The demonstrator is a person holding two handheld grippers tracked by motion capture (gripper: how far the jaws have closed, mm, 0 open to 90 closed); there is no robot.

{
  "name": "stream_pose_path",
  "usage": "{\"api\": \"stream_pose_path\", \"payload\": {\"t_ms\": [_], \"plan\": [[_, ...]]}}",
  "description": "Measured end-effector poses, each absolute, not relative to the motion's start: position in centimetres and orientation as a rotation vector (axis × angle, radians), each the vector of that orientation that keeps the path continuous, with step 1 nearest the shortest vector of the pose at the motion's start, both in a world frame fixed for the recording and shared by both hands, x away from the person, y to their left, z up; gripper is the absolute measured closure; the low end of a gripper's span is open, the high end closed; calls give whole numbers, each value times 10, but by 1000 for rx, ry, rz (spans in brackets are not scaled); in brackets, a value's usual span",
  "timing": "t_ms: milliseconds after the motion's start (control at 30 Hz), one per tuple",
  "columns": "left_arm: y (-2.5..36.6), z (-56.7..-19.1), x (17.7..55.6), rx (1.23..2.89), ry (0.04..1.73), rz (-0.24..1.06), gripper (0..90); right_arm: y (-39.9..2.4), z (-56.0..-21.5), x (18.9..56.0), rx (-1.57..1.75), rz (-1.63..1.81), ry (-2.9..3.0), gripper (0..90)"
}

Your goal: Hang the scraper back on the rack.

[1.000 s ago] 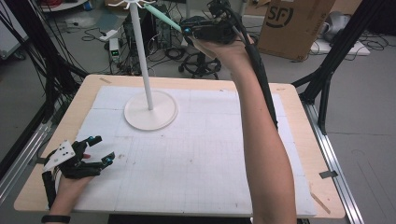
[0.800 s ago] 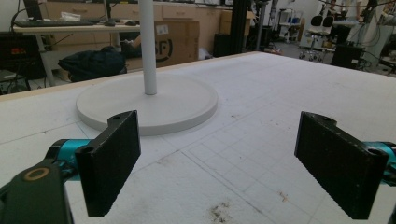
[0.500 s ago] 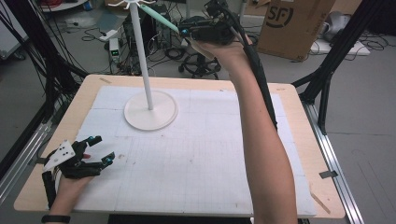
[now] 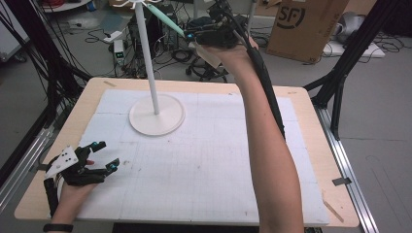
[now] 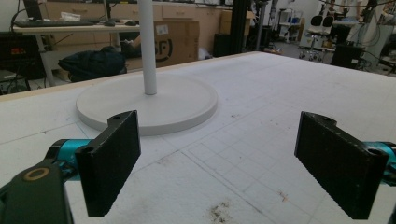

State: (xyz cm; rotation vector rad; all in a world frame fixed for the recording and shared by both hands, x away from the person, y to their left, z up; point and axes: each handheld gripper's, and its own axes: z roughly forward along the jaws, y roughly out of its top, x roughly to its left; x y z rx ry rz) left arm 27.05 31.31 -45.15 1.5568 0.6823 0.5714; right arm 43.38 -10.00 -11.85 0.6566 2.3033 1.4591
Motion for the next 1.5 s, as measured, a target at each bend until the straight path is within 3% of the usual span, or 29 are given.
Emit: {"api": "stream_pose_path", "payload": {"t_ms": [300,367,467,567,733,1500], "plan": [[313,-451,270,1556,679,570,148,-89,-130,442,656,1415,2322,778],[313,-452,270,1556,677,571,148,-89,-134,441,649,1426,2309,603],[313,-451,270,1558,675,572,148,-92,-141,440,638,1394,2296,434],[313,-451,270,1557,674,571,148,-103,-154,435,605,1398,2288,333],[313,-452,270,1560,670,572,147,-134,-189,424,594,1393,2306,242],[314,-452,270,1547,691,574,147,-282,-391,295,785,1545,2155,182]]}}
